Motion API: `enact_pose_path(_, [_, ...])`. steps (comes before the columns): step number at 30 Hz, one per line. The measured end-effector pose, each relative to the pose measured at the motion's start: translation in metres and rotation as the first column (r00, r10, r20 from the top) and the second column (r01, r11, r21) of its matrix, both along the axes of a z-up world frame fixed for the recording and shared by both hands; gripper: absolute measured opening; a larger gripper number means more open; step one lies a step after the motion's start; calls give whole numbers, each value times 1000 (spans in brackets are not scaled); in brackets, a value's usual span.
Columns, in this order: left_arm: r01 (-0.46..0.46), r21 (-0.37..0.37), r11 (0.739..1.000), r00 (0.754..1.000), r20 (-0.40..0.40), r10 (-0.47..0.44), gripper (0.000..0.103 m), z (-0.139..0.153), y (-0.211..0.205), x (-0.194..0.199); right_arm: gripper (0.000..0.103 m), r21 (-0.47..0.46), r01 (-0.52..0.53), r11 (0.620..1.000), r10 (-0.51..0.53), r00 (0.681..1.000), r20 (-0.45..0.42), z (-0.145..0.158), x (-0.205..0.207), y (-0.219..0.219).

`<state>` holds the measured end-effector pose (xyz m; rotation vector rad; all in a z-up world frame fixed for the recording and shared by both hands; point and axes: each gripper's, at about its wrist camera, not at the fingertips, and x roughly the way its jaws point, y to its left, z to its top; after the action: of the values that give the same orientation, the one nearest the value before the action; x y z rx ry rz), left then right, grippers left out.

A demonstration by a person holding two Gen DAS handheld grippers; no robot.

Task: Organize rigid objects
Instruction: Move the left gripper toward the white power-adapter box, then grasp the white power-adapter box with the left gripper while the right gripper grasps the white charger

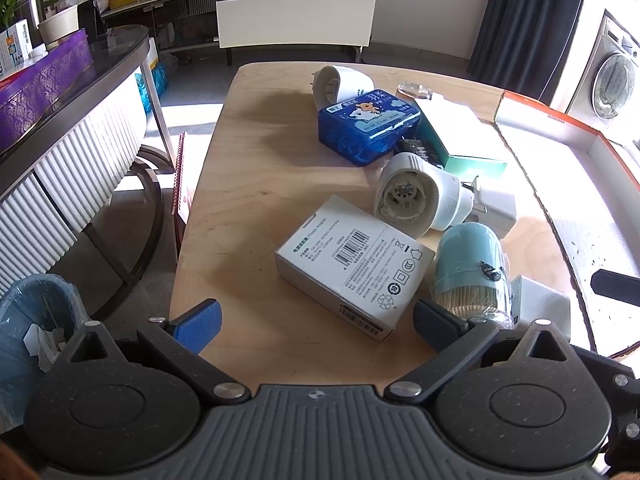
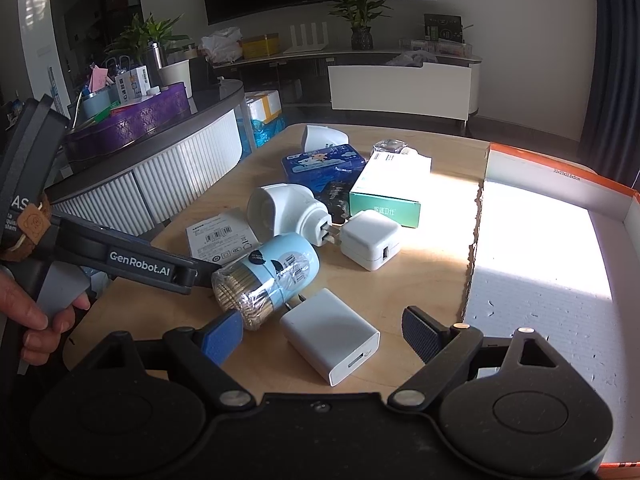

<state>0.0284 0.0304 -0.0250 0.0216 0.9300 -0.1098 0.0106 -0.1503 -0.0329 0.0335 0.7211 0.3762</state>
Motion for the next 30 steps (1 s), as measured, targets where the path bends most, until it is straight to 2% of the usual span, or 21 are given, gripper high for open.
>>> enact_pose_path(14, [21, 18, 1000, 1000, -10, -20, 103, -4, -2, 4, 102, 0, -4, 1000, 4, 1000, -12, -3, 1, 1])
enact_pose_path(20, [81, 54, 995, 997, -10, -81, 103, -9, -5, 11, 102, -1, -7, 1000, 7, 1000, -20, -5, 3, 1])
enact_pose_path(26, [169, 103, 980, 985, -2, -170, 103, -14, -9, 26, 102, -6, -12, 1000, 12, 999, -32, -8, 7, 2])
enact_pose_path(30, [182, 71, 981, 983, 5, -183, 103, -15, -11, 31, 102, -15, -20, 1000, 19, 999, -40, -12, 11, 3])
